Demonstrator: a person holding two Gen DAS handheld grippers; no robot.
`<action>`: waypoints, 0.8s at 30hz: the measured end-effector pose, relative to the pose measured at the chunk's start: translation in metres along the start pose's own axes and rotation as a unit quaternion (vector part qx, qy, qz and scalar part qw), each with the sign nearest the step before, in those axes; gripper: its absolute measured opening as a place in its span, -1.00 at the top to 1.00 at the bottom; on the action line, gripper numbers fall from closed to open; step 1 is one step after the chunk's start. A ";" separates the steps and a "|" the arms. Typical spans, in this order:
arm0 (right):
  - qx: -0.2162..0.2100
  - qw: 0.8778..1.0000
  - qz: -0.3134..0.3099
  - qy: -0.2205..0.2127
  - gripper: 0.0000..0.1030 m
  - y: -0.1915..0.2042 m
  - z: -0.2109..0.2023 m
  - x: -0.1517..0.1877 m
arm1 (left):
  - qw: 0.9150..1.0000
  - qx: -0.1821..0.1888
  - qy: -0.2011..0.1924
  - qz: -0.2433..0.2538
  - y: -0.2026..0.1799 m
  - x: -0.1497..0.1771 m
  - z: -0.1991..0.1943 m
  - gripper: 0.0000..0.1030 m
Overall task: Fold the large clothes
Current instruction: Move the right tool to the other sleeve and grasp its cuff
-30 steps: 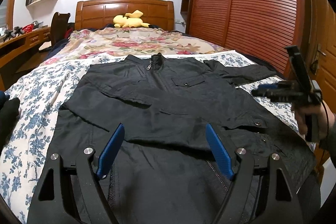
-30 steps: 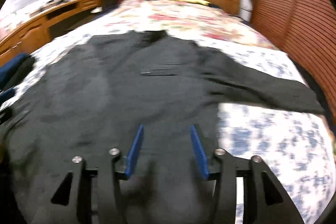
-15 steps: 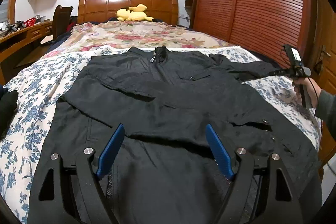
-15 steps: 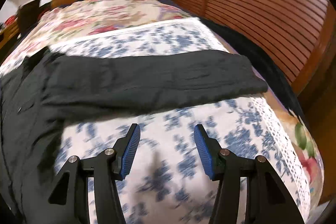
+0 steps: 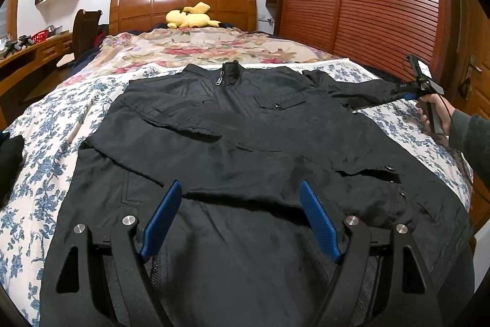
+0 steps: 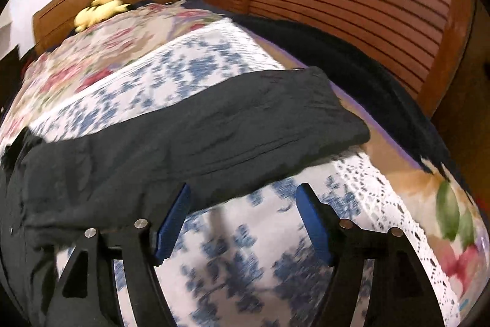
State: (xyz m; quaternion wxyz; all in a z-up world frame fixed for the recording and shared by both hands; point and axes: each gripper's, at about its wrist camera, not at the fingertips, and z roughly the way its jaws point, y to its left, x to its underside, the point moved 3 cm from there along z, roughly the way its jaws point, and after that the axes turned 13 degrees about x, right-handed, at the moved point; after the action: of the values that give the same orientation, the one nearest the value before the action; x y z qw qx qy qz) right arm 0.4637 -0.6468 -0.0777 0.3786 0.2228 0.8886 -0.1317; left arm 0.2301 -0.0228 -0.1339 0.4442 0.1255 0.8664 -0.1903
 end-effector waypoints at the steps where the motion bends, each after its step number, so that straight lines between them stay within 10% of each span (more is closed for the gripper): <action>1: 0.004 1.000 0.008 0.003 -0.41 -0.002 0.003 -0.001 | 1.000 0.001 0.001 -0.002 0.000 0.000 0.001 -0.56; 12: 0.037 0.998 0.045 0.019 -0.41 -0.012 0.037 -0.017 | 1.000 0.003 0.015 -0.004 0.001 0.003 0.007 -0.56; 17: 0.035 0.999 -0.027 0.008 0.86 0.021 0.034 -0.016 | 1.000 0.001 0.018 -0.003 0.000 0.004 0.009 -0.56; 24: -0.018 0.990 -0.123 -0.068 0.94 0.078 -0.034 -0.005 | 1.000 -0.001 0.016 0.002 -0.001 0.005 0.007 -0.56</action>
State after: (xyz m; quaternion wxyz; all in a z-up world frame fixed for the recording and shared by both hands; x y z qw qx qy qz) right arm 0.4845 -0.5673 -0.0565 0.4233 0.0952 0.8836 -0.1764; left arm 0.2319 -0.0270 -0.1410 0.4309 0.1294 0.8733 -0.1868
